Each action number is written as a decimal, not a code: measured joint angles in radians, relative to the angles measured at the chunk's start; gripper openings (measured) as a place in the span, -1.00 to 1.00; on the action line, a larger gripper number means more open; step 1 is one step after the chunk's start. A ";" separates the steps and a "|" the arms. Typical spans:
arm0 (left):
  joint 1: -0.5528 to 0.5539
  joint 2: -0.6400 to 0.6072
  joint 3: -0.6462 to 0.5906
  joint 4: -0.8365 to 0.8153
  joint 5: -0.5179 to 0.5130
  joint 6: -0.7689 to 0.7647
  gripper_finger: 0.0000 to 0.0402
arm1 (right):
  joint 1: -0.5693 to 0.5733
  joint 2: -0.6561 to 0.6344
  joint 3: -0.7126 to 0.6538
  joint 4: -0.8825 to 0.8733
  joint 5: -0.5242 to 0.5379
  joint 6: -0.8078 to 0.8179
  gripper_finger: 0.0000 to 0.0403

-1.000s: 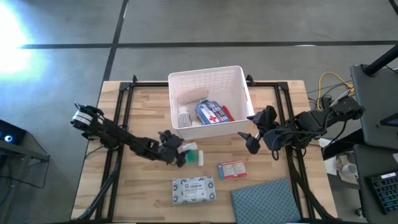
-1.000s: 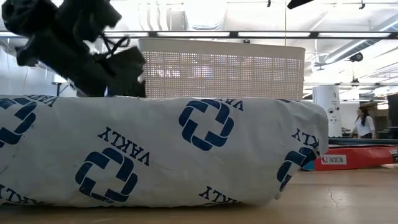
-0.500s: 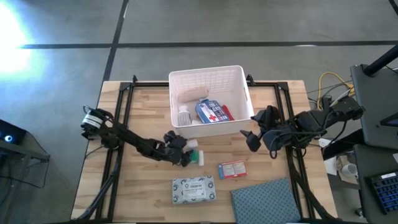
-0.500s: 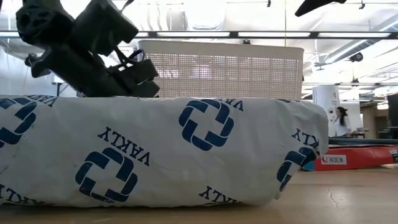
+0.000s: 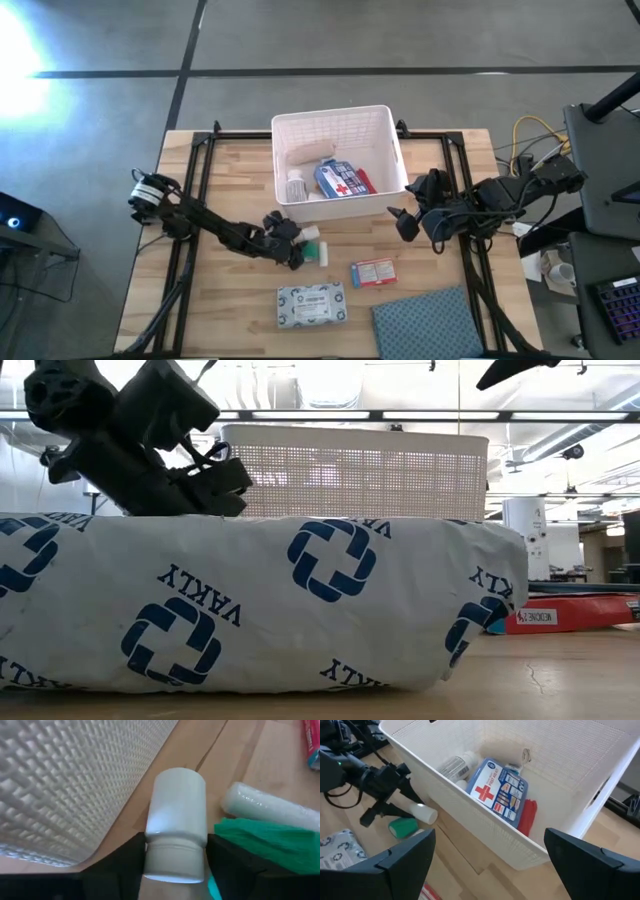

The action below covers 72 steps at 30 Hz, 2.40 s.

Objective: Pick & place medical supplies in basket/bin
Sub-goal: Put the white pill bottle into the white bin, then put the green bandage into the white bin

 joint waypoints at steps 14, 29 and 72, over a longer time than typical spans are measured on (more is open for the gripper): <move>-0.033 -0.100 0.089 -0.139 0.027 -0.113 -0.28 | 0.000 0.000 0.000 -0.003 0.000 -0.059 0.80; -0.073 -0.159 0.737 -0.582 -0.200 0.195 -0.26 | 0.008 -0.034 0.002 0.070 0.001 -0.199 0.80; -0.247 -0.052 0.689 -1.172 -0.008 -1.231 0.53 | 0.042 -0.087 0.000 -0.079 -0.006 0.054 0.80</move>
